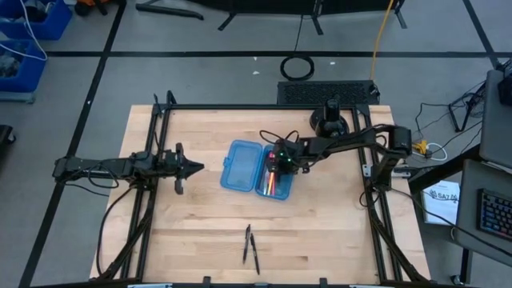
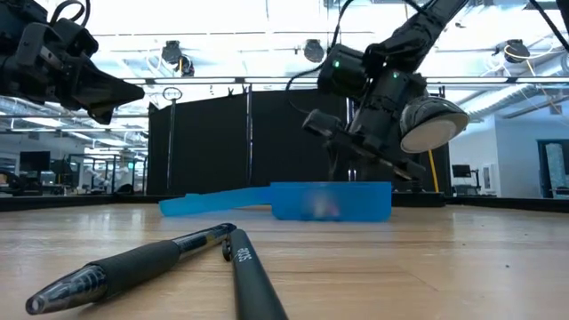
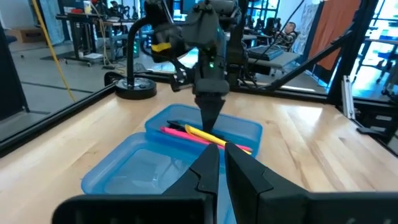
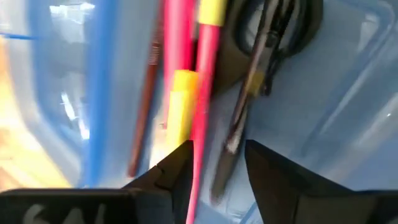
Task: Pick & place school supplies into a supply box
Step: Put the transparent black pen into the supply box
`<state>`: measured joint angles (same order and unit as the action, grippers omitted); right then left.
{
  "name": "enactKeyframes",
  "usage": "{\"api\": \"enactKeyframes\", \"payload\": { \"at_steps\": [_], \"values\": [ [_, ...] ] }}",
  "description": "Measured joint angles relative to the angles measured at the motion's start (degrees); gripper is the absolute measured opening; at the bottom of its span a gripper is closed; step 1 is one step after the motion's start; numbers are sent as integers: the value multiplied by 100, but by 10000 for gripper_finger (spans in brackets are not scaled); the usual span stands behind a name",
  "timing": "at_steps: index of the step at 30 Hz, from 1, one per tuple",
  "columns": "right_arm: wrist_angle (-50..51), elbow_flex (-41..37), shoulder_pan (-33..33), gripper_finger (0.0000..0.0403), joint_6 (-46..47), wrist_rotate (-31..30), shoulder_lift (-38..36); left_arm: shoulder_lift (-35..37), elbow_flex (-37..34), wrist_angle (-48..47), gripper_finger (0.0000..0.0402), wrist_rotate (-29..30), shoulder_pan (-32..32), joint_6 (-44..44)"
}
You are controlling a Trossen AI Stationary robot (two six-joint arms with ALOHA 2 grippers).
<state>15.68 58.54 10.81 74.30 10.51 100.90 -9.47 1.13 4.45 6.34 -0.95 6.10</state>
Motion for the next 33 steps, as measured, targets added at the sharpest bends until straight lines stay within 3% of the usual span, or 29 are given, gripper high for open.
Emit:
{"api": "enactKeyframes", "payload": {
  "at_steps": [10,15,19,25,27,33],
  "values": [
    [-24,2,-174,145,-680,-470,-732,0,0,-12,31,-87,0,1],
    [-125,2,-577,143,-1813,-542,-1262,-2,0,-157,31,-167,1,-163],
    [-121,7,-1373,117,-3391,-1507,-1871,-2,0,-198,31,-153,0,-316],
    [-257,-175,-2758,16,-5755,-3441,-2437,-1,1,-316,31,-35,2,-431],
    [-598,-417,-3055,8,-6248,-3849,-2543,-7,11,-395,31,-45,0,-472],
    [-1992,-1492,-3336,2,-7267,-2882,-2842,-141,15,-400,31,97,2,-466]
  ]
}}
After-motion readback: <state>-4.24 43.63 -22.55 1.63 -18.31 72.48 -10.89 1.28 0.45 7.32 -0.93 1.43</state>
